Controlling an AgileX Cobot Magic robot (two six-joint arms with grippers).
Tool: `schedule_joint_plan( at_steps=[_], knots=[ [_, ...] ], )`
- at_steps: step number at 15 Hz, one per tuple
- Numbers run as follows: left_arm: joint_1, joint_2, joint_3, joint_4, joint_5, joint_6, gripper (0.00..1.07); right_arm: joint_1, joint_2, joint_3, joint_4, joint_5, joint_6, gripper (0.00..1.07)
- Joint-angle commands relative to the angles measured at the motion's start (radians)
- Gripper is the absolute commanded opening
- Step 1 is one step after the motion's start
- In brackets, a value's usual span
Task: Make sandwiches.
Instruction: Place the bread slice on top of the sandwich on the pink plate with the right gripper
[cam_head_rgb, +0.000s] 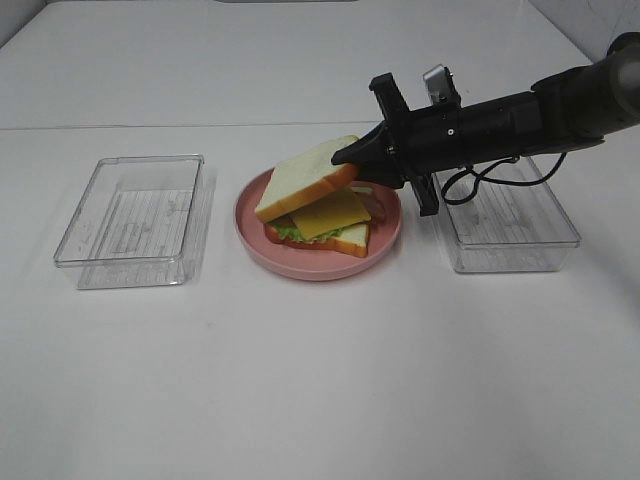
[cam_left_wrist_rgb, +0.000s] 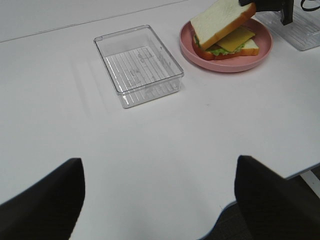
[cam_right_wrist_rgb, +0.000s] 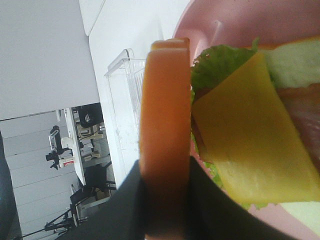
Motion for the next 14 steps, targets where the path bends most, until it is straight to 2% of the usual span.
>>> schedule_joint_plan(
  at_steps=[1,3,4,8,11,12,14],
  knots=[
    [-0.004,-0.023,0.002,-0.007,-0.009,0.000,0.78,0.001,-0.002,0.003,-0.021,-0.003,0.002,0.30],
    [-0.004,-0.023,0.002,-0.007,-0.009,0.000,0.78,0.001,-0.002,0.003,-0.038,0.001,0.002,0.51],
    [-0.004,-0.023,0.002,-0.007,-0.009,0.000,0.78,0.001,-0.002,0.003,-0.047,0.003,0.002,0.57],
    [-0.004,-0.023,0.002,-0.007,-0.009,0.000,0.78,0.001,-0.002,-0.001,-0.131,0.004,0.048,0.68],
    [-0.004,-0.023,0.002,-0.007,-0.009,0.000,0.78,0.001,-0.017,-0.012,-0.232,0.018,0.062,0.74],
    [-0.004,-0.023,0.002,-0.007,-0.009,0.000,0.78,0.001,-0.049,-0.012,-0.304,0.008,0.076,0.77],
    [-0.004,-0.023,0.002,-0.007,-0.009,0.000,0.78,0.001,-0.084,-0.012,-0.377,-0.012,0.124,0.77]
  ],
)
